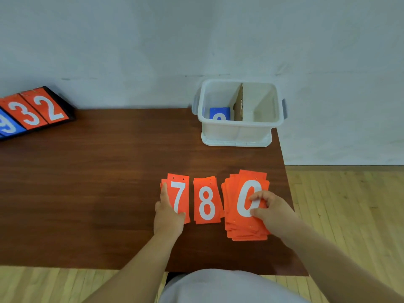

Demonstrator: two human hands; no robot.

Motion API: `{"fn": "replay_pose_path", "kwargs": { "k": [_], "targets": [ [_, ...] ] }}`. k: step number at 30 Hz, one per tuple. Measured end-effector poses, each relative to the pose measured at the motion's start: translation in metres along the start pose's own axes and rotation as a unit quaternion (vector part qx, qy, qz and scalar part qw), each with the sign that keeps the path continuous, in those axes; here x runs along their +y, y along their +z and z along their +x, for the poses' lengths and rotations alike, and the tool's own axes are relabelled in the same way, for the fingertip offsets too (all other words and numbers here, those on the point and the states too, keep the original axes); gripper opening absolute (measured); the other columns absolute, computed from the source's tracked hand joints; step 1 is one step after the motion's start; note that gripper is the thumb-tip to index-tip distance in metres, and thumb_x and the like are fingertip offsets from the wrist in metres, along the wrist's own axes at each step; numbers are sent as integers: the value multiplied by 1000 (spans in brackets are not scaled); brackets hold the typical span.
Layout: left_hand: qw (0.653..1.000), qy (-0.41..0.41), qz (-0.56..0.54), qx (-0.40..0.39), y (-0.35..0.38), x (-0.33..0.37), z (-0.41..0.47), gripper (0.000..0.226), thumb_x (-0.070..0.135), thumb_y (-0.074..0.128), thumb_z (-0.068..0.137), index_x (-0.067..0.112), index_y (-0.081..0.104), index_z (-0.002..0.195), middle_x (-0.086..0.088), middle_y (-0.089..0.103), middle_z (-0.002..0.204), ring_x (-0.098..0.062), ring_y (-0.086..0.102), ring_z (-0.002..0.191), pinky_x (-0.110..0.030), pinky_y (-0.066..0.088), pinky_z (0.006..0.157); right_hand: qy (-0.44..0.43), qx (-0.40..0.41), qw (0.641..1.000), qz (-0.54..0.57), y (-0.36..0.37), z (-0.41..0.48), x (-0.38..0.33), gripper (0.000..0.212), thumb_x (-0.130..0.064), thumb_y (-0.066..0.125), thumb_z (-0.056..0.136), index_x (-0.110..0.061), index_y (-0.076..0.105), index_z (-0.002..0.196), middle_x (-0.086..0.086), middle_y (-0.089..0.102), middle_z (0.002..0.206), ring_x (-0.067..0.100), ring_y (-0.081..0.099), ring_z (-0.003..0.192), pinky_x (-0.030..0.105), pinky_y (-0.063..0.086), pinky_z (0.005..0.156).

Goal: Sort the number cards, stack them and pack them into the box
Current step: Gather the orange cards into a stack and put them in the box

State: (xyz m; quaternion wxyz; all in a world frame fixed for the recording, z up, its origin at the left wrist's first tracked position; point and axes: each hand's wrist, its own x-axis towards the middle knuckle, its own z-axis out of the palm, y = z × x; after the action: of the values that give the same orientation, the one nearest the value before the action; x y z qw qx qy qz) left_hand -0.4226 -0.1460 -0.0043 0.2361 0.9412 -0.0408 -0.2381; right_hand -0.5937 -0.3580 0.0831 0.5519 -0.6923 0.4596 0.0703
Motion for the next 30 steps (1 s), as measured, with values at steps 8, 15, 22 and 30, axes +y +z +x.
{"fn": "replay_pose_path", "kwargs": {
  "k": [8,15,22,30],
  "targets": [
    [996,53,-56,-43,-20,-6,-6,58,19,60,101,35,38,152,2,41,157,-24,43,143,-45,47,108,-2,1,1000,5,13,1,-13,25,-12,68,94,-35,65,103,-3,58,122,14,60,98,23,54,72],
    [972,77,-196,-107,-66,10,-11,49,10,54,102,37,50,143,13,45,141,-10,45,131,-33,48,105,-17,-28,999,-15,28,-8,-45,26,-16,70,93,-38,65,106,-6,62,124,20,64,107,40,59,91],
    [939,130,-276,-157,-107,16,-7,56,2,55,100,48,51,131,4,52,144,-21,59,123,-36,58,95,-17,-145,881,450,61,-19,-92,33,5,60,87,-14,65,114,20,68,122,41,64,108,58,47,100],
    [915,209,-281,-198,-143,9,-15,48,13,44,107,58,50,123,28,48,139,-4,49,132,-35,45,112,-6,4,973,232,121,-21,-84,31,-2,71,88,-30,75,102,11,68,119,46,64,111,63,48,101]
  ]
}}
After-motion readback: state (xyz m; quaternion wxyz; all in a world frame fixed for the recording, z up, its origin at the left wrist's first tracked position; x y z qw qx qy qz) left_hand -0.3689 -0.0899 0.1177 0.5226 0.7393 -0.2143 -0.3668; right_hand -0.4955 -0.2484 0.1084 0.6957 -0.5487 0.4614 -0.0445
